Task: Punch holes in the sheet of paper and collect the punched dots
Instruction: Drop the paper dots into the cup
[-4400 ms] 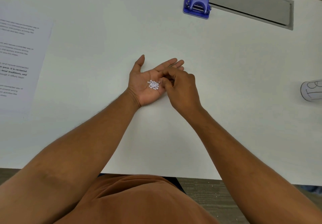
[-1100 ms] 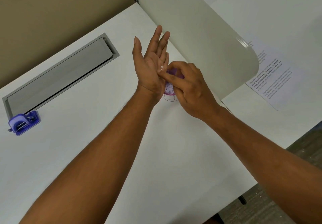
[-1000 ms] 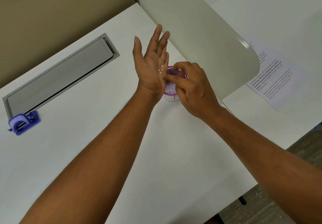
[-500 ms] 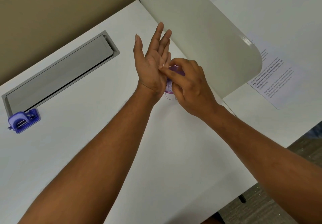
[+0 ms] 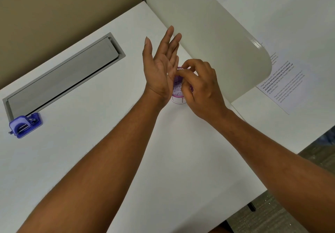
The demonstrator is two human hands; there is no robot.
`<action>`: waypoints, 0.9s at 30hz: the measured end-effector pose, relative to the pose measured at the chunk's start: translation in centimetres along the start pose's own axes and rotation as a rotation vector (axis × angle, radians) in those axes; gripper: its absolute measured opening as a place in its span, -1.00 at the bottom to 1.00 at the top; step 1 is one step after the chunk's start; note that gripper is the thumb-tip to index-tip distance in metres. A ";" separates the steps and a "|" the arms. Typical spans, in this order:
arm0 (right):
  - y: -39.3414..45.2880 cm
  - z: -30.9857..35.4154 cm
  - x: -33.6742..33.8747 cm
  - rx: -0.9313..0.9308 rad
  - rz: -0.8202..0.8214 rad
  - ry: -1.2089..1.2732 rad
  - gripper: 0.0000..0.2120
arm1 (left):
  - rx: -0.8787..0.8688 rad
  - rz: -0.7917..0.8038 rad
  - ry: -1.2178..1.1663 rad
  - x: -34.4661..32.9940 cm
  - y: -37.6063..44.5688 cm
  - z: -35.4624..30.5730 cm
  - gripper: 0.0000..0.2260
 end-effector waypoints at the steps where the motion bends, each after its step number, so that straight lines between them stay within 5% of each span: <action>1: 0.0 0.1 0.0 0.009 0.003 0.005 -0.68 | 0.002 0.004 -0.001 0.0 0.0 0.0 -0.32; 4: 0.1 0.5 -0.4 0.062 0.057 0.011 -0.54 | 0.001 0.007 -0.004 -0.2 0.0 0.0 -0.32; 9: 0.2 0.1 0.3 0.034 0.011 -0.022 -0.75 | -0.015 0.013 0.035 0.0 0.2 -0.1 -0.32; 14: 0.1 0.8 0.0 0.081 0.072 -0.005 -0.58 | -0.031 0.014 0.026 -0.1 0.2 -0.4 -0.32; 19: 0.2 0.5 0.8 0.002 0.023 -0.038 -0.77 | -0.057 0.029 0.039 -0.4 0.0 -0.4 -0.34; 27: 0.6 1.1 0.9 0.012 0.100 -0.011 -0.73 | -0.025 0.031 -0.012 -0.8 -0.2 -0.4 -0.39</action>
Point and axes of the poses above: each hand's wrist, its own y-axis towards the middle knuckle, its own x-axis out of the back of the hand, z = x × y, the point moved 7 cm from there along y, towards the middle knuckle, and after that the axes turned 3 degrees about -x, right-handed, at the moved point
